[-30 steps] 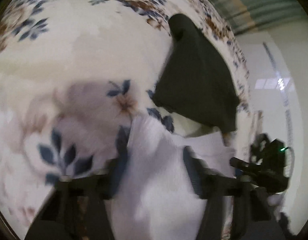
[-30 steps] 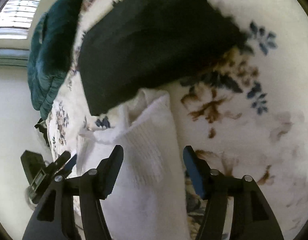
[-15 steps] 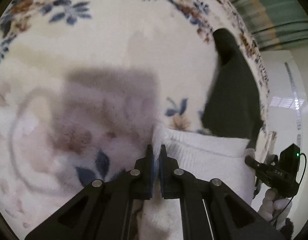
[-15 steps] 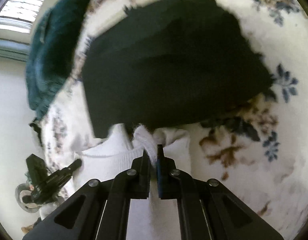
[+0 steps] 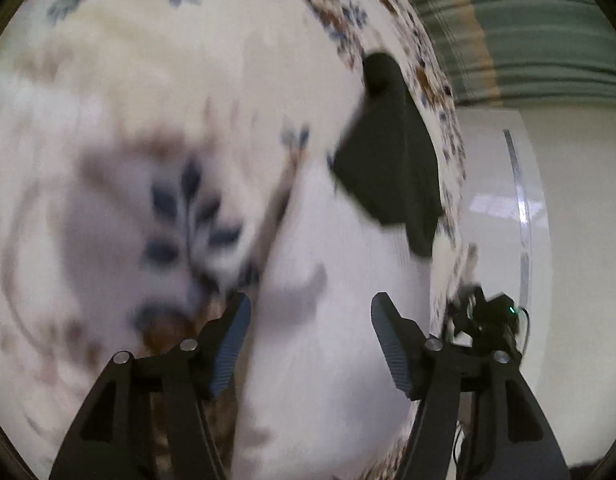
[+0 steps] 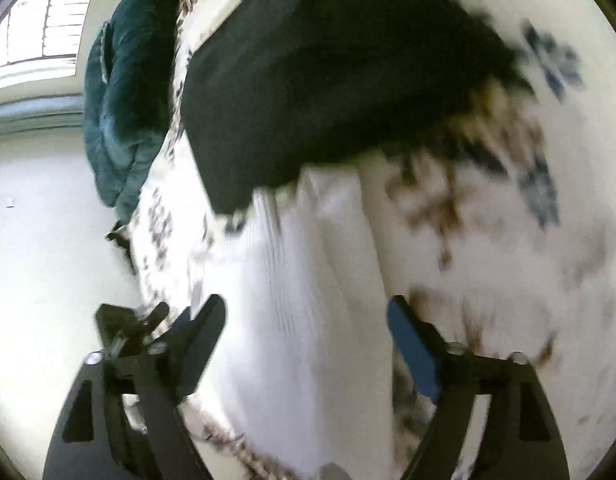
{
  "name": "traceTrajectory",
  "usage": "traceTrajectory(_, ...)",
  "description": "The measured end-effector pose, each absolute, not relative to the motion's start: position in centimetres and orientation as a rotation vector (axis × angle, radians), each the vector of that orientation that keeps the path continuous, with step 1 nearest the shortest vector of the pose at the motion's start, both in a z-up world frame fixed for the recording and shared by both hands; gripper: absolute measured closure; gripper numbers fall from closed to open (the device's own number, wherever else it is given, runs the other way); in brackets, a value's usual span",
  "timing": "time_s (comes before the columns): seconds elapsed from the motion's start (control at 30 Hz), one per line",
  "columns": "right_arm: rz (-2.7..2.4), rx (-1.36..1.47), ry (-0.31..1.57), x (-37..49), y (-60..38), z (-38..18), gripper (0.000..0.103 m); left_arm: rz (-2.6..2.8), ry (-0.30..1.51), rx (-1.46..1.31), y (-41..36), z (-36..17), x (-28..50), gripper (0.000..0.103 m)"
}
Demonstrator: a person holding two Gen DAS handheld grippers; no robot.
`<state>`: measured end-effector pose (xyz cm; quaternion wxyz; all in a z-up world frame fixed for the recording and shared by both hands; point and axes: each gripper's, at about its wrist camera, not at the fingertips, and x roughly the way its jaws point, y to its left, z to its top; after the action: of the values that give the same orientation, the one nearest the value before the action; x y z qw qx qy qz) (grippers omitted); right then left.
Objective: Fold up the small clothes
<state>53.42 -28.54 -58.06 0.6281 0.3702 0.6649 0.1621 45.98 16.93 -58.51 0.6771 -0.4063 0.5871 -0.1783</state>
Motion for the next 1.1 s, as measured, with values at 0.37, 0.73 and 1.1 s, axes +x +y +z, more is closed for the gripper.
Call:
traceTrajectory(0.37, 0.607, 1.014, 1.694, 48.8, -21.9, -67.9, 0.005, -0.513, 1.387, -1.045, 13.0, -64.2, 44.1, 0.035)
traceTrajectory(0.73, 0.538, 0.944, 1.542, 49.6, -20.4, -61.6, 0.055, -0.579, 1.292, -0.939, 10.4, -54.8, 47.0, 0.079)
traceTrajectory(1.1, 0.566, 0.868, 1.275, 62.1, -23.1, -47.1, 0.055, -0.701, 1.098, -0.840, 5.6, -43.6, 63.6, 0.078)
